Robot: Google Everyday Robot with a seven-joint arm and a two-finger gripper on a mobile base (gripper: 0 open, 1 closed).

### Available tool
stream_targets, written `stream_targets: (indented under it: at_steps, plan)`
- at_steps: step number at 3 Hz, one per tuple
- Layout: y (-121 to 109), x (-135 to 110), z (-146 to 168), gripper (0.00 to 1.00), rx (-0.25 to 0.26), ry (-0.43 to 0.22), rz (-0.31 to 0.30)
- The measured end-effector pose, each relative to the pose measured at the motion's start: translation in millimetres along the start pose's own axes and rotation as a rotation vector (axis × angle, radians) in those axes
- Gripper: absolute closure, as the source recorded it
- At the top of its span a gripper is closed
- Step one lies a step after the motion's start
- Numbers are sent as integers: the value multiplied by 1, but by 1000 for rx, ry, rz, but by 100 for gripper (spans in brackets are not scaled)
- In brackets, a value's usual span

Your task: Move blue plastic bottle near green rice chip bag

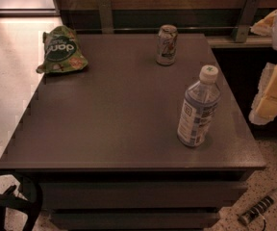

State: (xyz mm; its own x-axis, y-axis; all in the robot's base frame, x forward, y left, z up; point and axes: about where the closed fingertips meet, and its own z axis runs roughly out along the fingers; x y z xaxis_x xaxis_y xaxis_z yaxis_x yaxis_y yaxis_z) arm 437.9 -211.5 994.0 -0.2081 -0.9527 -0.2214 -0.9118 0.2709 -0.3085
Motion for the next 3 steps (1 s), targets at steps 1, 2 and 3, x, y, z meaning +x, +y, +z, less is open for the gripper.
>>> stream_targets:
  at_steps: [1,2,3]
  plan:
    - [0,0,0,0,0,0,0]
    - [-5,2,4,0,-31,-105,42]
    - [-4,-1,7,0,-73,-235,73]
